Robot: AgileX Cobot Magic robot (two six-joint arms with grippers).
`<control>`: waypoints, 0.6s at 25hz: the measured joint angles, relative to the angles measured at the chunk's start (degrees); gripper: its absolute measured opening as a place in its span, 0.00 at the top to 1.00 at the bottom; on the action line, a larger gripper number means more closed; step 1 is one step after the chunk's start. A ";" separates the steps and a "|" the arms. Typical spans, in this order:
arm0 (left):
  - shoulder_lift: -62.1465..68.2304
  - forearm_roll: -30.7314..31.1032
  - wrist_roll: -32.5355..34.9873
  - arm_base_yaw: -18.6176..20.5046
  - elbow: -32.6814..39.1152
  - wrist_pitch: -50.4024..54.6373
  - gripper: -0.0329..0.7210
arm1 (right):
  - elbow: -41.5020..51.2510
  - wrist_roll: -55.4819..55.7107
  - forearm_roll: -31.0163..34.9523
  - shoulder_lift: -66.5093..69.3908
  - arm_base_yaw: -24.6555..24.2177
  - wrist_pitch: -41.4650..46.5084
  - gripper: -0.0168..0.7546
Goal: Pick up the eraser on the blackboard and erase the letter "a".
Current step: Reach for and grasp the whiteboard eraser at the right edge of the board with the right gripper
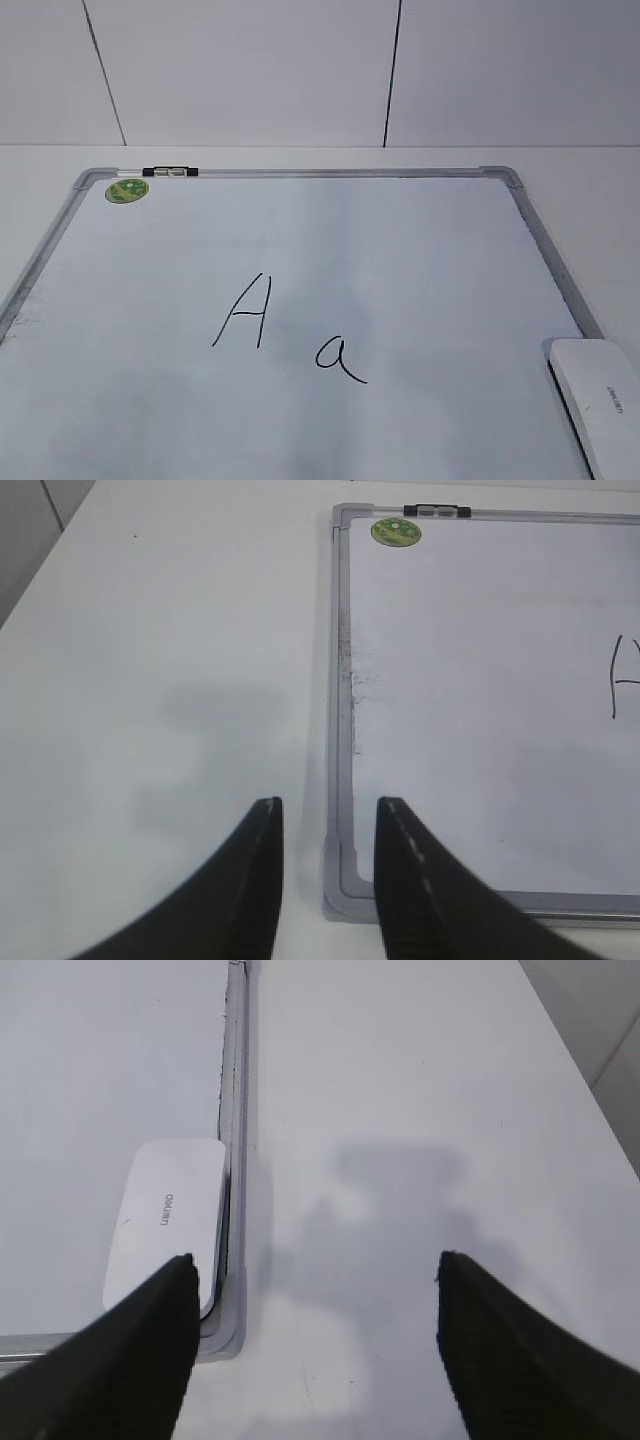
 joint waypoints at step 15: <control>0.00 0.00 0.00 0.00 0.00 0.00 0.65 | 0.00 0.00 0.00 0.00 0.00 0.00 0.21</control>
